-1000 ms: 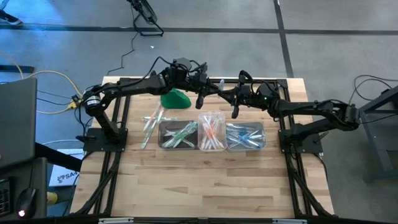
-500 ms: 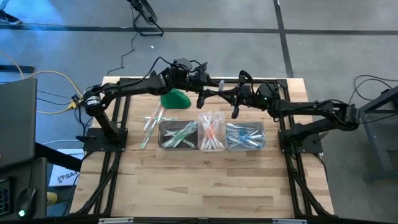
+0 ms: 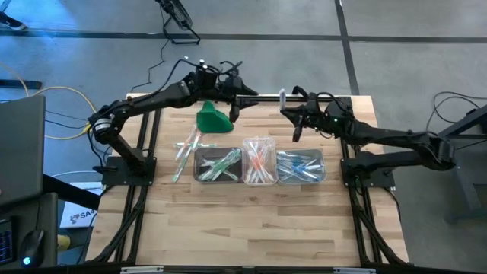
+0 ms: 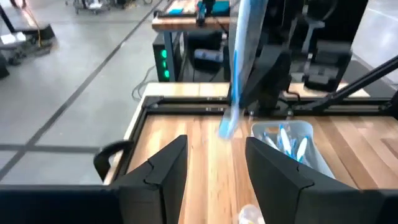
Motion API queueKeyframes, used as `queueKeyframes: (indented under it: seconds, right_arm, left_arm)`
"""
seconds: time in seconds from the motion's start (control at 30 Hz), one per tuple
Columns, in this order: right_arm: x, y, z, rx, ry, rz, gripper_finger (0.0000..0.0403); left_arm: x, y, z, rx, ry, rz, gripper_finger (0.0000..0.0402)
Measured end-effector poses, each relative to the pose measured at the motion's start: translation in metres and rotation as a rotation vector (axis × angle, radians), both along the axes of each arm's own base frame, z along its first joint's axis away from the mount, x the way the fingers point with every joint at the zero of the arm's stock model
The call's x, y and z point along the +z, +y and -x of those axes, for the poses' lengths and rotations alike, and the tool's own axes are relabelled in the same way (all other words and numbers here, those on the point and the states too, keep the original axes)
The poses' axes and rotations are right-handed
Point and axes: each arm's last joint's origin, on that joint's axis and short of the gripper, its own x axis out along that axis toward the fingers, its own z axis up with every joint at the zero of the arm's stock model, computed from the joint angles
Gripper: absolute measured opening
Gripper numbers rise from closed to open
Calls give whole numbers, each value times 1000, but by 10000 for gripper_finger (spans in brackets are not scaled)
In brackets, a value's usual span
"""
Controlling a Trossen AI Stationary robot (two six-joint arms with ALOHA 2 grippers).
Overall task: Pick & Place Toothbrushes
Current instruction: Put the blue toothbrush into the gray bin
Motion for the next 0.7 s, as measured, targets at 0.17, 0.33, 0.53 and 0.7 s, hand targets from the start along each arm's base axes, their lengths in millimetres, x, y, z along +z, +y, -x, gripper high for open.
queueKeyframes:
  seconds: [0.17, 0.33, 0.53, 0.7]
  right_arm:
    - [-2, 9, 16, -8, 60, -155, 12]
    - [-12, 18, 26, -85, 193, -295, 12]
    - [-2, 27, 29, -194, 404, -392, 12]
    - [2, 33, 27, -199, 504, -490, 12]
  left_arm:
    - [-4, 3, 2, 29, 32, 11, 159]
    - [-6, 4, 2, 65, 60, 12, 159]
    - [-8, 4, 3, 71, 81, 21, 159]
    - [-12, 3, 4, 71, 114, 37, 159]
